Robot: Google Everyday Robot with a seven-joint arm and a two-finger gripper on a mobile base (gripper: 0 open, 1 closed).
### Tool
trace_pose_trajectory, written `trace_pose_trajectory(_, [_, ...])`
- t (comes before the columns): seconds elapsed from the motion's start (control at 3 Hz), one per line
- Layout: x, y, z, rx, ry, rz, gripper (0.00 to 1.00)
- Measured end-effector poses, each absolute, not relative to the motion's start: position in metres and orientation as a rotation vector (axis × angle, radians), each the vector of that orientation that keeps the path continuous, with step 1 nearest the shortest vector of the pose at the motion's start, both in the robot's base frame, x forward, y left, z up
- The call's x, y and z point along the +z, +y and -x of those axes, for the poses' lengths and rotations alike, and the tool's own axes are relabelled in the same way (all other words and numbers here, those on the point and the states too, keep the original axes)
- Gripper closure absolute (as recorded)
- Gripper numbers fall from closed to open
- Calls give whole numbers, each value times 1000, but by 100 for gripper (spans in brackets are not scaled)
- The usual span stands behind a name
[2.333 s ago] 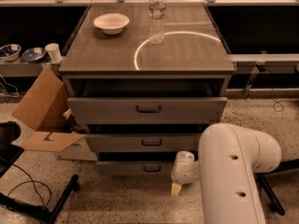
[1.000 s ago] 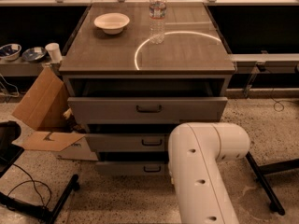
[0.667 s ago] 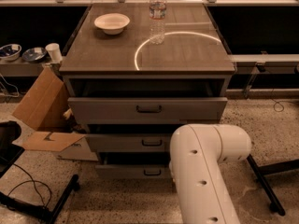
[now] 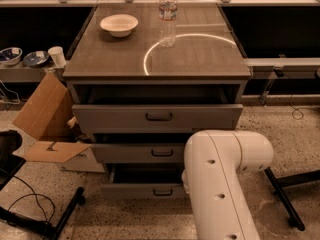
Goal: Open bottom drawer
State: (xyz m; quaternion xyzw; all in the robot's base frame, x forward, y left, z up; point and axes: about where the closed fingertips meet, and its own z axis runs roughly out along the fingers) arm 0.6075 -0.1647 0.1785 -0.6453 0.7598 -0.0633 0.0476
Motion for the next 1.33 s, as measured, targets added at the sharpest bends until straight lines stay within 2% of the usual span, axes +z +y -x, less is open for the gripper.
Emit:
trace_pose_trajectory(0.33, [183,-165,-607,-193,2317,1968,100])
trace_pose_trajectory(0.67, [182,-181,-576,-158,2404,1933,100])
trace_pose_trajectory(1.33, [183,-187,-555,-132,2462,1904,100])
